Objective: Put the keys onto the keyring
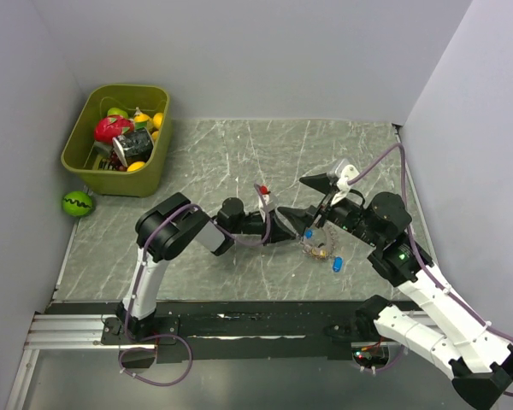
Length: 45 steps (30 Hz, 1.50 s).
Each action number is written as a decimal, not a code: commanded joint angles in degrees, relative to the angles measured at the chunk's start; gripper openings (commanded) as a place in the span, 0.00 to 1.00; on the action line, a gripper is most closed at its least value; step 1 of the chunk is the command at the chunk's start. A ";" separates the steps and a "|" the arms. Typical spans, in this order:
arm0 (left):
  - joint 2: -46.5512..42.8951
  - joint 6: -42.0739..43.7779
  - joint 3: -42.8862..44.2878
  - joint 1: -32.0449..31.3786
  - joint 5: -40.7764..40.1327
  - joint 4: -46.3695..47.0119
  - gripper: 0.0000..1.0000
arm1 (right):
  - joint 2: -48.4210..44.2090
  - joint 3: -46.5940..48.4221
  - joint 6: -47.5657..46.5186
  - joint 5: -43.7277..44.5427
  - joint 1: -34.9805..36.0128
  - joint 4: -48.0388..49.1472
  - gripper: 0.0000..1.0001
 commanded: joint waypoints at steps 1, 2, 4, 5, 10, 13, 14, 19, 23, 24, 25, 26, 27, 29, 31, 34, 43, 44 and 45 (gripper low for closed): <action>-5.98 6.65 -3.07 -0.28 -0.87 23.02 0.01 | 0.47 -0.04 0.24 0.41 -0.44 1.39 1.00; -6.69 7.70 -3.52 -0.28 -1.13 21.18 0.01 | 0.56 0.05 0.24 0.15 -0.35 1.48 1.00; -8.53 11.13 -4.57 -0.19 -1.92 15.91 0.04 | 1.26 0.40 0.41 -0.29 -0.35 1.30 1.00; -8.98 12.10 -4.66 -0.19 -1.75 14.41 0.03 | 1.53 0.49 0.41 -0.38 -0.35 1.22 1.00; -10.12 13.08 -4.32 0.69 0.35 10.88 0.18 | 2.15 1.28 0.15 -0.82 -0.44 1.13 1.00; -10.65 12.90 -4.57 0.60 0.80 10.26 0.40 | 1.97 1.54 0.06 -0.82 -0.35 1.13 1.00; -10.91 12.81 -4.92 0.60 0.10 11.13 0.46 | 2.06 1.54 0.06 -0.73 -0.44 1.13 1.00; -12.32 9.22 -7.47 1.39 -0.70 16.32 0.96 | 2.06 1.54 0.06 -0.73 -0.44 1.13 1.00; -12.85 7.19 -7.83 2.00 0.62 18.97 0.96 | 2.41 1.63 0.15 -1.00 -0.44 1.13 1.00; -13.11 7.62 -7.83 2.09 0.62 18.09 0.96 | 2.59 1.63 0.15 -1.08 -0.44 1.13 1.00; -13.46 7.80 -7.83 2.09 0.80 17.91 0.96 | 2.59 1.72 0.15 -1.17 -0.35 1.13 1.00; -13.64 7.97 -7.92 2.09 0.97 17.82 0.96 | 2.76 1.72 0.15 -1.17 -0.35 1.13 1.00; -13.81 8.06 -8.00 2.35 1.24 18.26 0.96 | 2.68 1.72 0.15 -1.17 -0.44 1.13 1.00; -14.34 7.98 -8.44 2.62 1.85 18.70 0.96 | 2.94 1.80 0.15 -1.17 -0.44 1.13 1.00; -15.04 8.15 -8.62 2.97 2.55 18.61 0.96 | 3.11 1.80 0.06 -1.17 -0.44 1.13 1.00; -16.71 10.08 -8.97 3.32 3.61 15.47 0.96 | 3.90 2.15 -0.03 -1.44 -0.35 -0.27 1.00; -28.04 30.46 -8.97 3.15 -1.91 -11.94 0.96 | 6.45 2.95 -0.03 -2.58 -0.44 -0.72 1.00; -29.18 34.57 -8.62 2.89 -3.32 -19.37 0.96 | 6.63 2.69 0.06 -2.67 -0.44 -0.54 1.00; -31.37 36.43 -8.10 2.71 -6.20 -22.58 0.96 | 6.89 2.68 0.06 -2.67 -0.44 -0.46 1.00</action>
